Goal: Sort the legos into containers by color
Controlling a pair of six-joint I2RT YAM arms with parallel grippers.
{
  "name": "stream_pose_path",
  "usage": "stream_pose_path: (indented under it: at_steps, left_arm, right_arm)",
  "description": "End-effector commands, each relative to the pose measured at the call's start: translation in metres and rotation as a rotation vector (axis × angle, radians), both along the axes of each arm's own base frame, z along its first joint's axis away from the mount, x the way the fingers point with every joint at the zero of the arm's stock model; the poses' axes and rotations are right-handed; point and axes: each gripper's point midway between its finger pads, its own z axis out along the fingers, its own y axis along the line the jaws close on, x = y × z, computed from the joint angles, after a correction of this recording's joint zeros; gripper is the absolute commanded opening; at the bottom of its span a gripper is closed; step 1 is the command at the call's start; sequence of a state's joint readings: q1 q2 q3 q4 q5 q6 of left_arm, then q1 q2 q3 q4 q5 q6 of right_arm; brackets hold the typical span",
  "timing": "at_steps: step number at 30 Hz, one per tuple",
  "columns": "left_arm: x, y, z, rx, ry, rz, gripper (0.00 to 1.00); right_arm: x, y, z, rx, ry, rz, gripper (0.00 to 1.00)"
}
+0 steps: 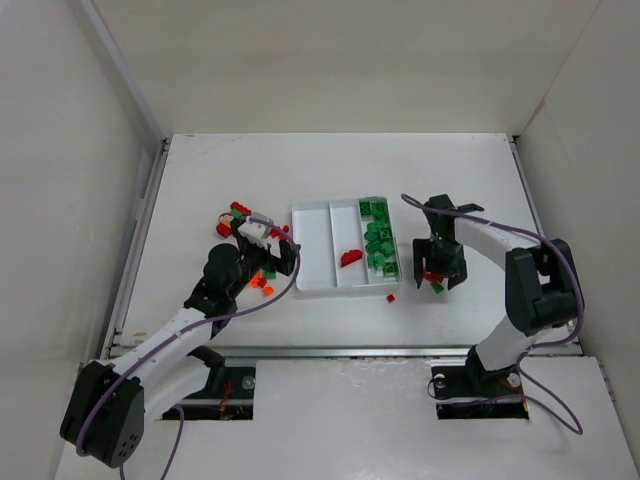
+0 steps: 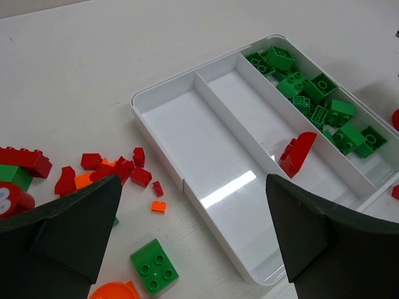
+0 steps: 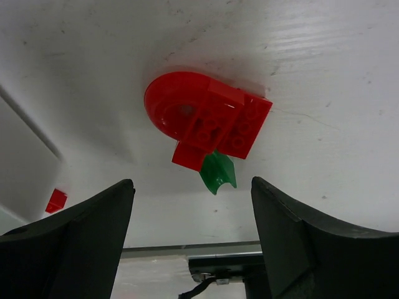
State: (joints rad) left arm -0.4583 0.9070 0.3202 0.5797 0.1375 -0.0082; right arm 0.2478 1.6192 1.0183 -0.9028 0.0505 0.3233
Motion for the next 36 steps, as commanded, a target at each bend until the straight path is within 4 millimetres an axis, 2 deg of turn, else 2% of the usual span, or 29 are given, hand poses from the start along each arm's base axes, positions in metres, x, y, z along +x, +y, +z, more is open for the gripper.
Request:
stream_pose_path:
  at_steps: [1, 4, 7, 9, 15, 16, 18, 26, 28, 30, 34, 36]
  left_arm:
    - [0.002, -0.002, 0.023, -0.033, -0.074, -0.004, 1.00]
    - [0.002, -0.002, 0.023, -0.033, -0.074, -0.004, 1.00]
    - [0.002, -0.002, 0.023, -0.033, -0.074, -0.004, 1.00]
    - [0.002, -0.002, 0.023, -0.033, -0.074, -0.004, 1.00]
    - [0.002, -0.002, 0.023, -0.033, -0.074, -0.004, 1.00]
    - [0.001, -0.002, 0.026, -0.037, -0.082, -0.004, 1.00]
    - [0.001, -0.002, 0.026, -0.037, -0.082, -0.004, 1.00]
    - [0.002, -0.002, 0.023, -0.033, -0.074, -0.004, 1.00]
    - [0.002, -0.002, 0.023, -0.033, -0.074, -0.004, 1.00]
    - [0.002, -0.002, 0.023, -0.033, -0.074, -0.004, 1.00]
    - [0.004, 0.000, 0.020, -0.028, -0.066, 0.005, 1.00]
    - [0.005, 0.000, 0.025, -0.032, -0.074, 0.005, 1.00]
  right_arm:
    - [-0.001, 0.004, 0.001, 0.030, 0.032, 0.032, 0.81]
    - [-0.004, 0.005, -0.005, 0.032, 0.062, 0.031, 0.79]
    - [0.001, 0.005, -0.009, 0.023, 0.051, 0.031, 0.69]
    - [0.004, 0.003, -0.009, 0.016, 0.038, 0.031, 0.57]
    - [0.004, 0.005, -0.014, 0.022, 0.050, 0.022, 0.47]
    - [0.006, 0.008, -0.014, 0.033, 0.044, 0.023, 0.41]
    - [0.003, 0.006, -0.016, 0.031, 0.053, 0.031, 0.35]
    - [0.005, 0.011, -0.014, 0.057, 0.039, 0.044, 0.02]
    - [0.009, 0.020, -0.005, 0.114, 0.012, 0.084, 0.00]
    - [0.009, 0.039, 0.006, 0.154, -0.011, 0.156, 0.00]
    - [0.032, 0.070, 0.045, 0.190, -0.145, 0.266, 0.00]
    - [0.044, 0.076, 0.060, 0.195, -0.191, 0.268, 0.00]
